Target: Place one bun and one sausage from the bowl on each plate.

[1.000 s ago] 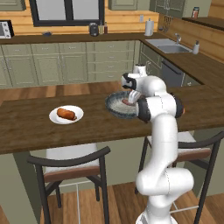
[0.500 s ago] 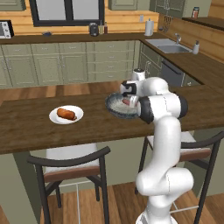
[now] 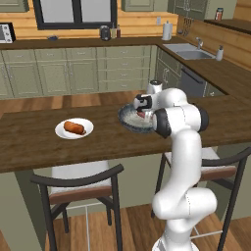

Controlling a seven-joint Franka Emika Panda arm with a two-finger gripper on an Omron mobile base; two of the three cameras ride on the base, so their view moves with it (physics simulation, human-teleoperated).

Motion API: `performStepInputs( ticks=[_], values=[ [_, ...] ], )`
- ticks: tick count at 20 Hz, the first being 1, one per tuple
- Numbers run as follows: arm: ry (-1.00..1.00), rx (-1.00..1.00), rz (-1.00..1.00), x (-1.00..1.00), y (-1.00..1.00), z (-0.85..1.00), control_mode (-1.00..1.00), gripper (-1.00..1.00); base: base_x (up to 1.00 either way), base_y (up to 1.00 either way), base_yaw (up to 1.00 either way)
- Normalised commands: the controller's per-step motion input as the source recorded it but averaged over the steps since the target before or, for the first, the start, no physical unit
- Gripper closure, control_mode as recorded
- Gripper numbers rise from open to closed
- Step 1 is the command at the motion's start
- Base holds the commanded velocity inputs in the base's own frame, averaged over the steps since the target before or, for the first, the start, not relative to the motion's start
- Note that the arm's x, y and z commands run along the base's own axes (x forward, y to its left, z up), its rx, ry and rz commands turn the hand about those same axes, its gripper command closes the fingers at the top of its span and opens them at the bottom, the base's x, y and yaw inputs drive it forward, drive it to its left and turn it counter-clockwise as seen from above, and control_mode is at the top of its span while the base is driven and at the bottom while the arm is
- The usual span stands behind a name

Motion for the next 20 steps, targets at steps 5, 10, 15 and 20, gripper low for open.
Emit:
performStepInputs(
  ticks=[5,10,15,20],
  values=[
    [0.01,0.0,0.0,0.39,-0.01,0.0,-1.0,-1.0,0.0,0.0,0.0],
    [0.06,0.0,0.0,0.31,-0.06,-0.07,-1.0,-1.0,0.0,0.0,0.0],
    [0.12,0.0,0.0,0.14,-0.01,-0.38,-1.0,-1.0,0.0,0.0,0.0],
    [0.0,0.0,0.0,0.12,0.0,0.04,-1.0,-1.0,0.0,0.0,0.0]
  ],
)
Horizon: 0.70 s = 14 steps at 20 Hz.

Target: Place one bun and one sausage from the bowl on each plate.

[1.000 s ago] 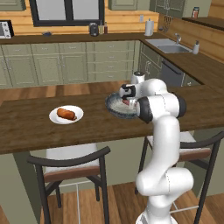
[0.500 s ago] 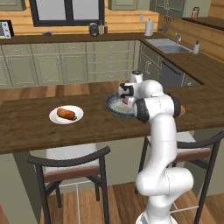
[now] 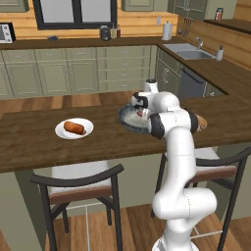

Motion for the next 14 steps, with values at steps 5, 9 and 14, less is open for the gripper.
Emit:
performStepInputs(
  ticks=[5,9,14],
  values=[
    [0.0,0.0,0.0,0.23,0.0,-0.14,-1.0,-1.0,0.0,0.0,0.0],
    [0.0,0.0,0.0,0.21,-0.01,-0.3,-1.0,-1.0,0.0,0.0,0.0],
    [0.0,0.0,0.0,0.02,-0.01,-0.36,-1.0,-1.0,0.0,0.0,0.0]
  ],
)
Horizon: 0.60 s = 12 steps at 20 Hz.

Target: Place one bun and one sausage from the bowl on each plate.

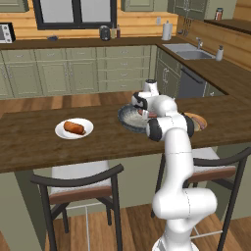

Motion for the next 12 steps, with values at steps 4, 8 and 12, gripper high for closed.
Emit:
performStepInputs(
  ticks=[4,8,12],
  values=[
    [0.0,0.0,0.0,0.0,0.0,-0.43,-1.0,-1.0,0.0,0.0,0.0],
    [-0.07,0.0,0.0,0.08,0.0,-0.52,-1.0,-1.0,0.0,0.0,0.0],
    [-0.04,0.0,0.0,0.05,0.0,-0.42,-1.0,-1.0,0.0,0.0,0.0]
  ],
)
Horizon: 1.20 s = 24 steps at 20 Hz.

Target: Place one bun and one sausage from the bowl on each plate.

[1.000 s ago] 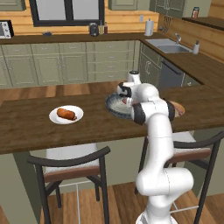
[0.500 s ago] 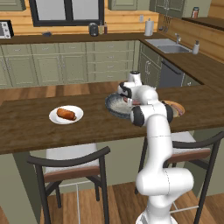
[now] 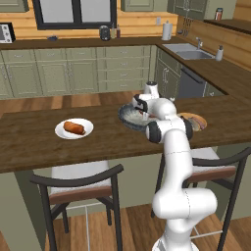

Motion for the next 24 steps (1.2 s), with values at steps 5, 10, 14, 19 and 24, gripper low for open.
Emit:
performStepInputs(
  ticks=[5,10,14,19,24],
  values=[
    [-0.02,0.0,0.0,-0.11,0.0,0.0,-1.0,1.0,0.0,0.0,0.0],
    [0.0,0.0,0.0,-0.04,0.0,0.0,-1.0,1.0,0.0,0.0,0.0],
    [-0.03,0.0,-0.01,-0.65,0.0,0.3,-1.0,1.0,0.0,0.0,0.0],
    [-0.09,0.0,-0.04,-1.0,0.04,0.72,-1.0,1.0,0.0,0.0,0.0],
    [-0.15,0.0,-0.06,-1.0,0.36,0.59,-1.0,1.0,0.0,0.0,0.0]
  ],
)
